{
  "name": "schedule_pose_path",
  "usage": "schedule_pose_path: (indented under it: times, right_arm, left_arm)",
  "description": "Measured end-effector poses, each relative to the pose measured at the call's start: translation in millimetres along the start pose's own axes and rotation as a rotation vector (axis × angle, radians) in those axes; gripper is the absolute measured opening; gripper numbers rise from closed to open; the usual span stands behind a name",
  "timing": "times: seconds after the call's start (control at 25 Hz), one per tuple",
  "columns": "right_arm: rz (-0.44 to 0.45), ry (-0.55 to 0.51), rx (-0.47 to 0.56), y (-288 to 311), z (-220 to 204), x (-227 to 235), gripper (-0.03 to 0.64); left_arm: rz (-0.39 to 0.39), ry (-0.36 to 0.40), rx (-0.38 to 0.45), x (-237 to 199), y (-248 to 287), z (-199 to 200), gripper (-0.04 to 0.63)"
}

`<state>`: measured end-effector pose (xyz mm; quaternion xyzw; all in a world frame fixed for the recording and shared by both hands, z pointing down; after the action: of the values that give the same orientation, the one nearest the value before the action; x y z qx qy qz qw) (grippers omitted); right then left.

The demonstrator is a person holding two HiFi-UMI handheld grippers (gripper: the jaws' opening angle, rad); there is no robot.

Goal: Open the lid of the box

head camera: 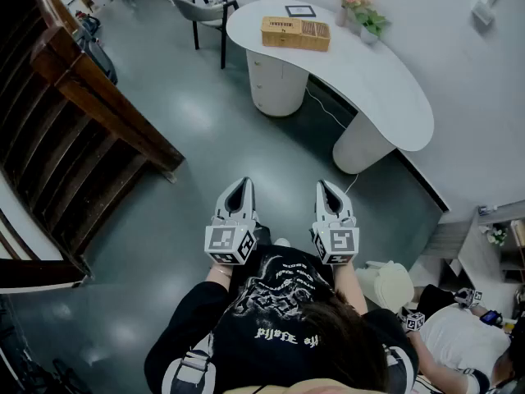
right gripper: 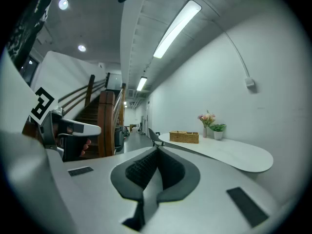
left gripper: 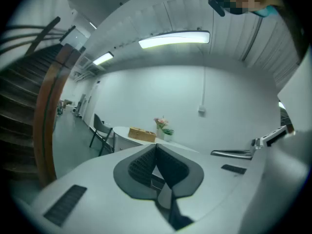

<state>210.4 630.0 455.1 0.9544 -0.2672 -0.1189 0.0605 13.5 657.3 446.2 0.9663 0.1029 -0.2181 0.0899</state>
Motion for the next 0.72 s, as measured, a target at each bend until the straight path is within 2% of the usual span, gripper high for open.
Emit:
schedule_pose_path:
  times: [0.16,0.48,0.72]
  right_arm:
    - [-0.011,0.003,0.013,0,6,-2,0.025]
    - [-0.034,0.029,0.007,-6,-8,8,0.025]
    - [-0.010,0.063,0.015,9,-9,8,0.025]
  left_arm:
    - [-0.043,-0.022,0.015,-2,-6,2,0.021]
    - [-0.005,-0.009,0.023,-4,-6,-6,0.021]
    - [0.021,-0.020,0.003,-19,11,-8,0.021]
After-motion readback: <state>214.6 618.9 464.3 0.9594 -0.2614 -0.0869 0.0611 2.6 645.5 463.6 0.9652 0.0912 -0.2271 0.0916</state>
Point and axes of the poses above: the fingertips, and each gripper's own axes: y forward along the fingers, x to its right, z out of its top, the point moved 3 cm from there along -y, backward along the fingers, and after that the axes turned 11 degrees about -y, right-handed, at the moved point
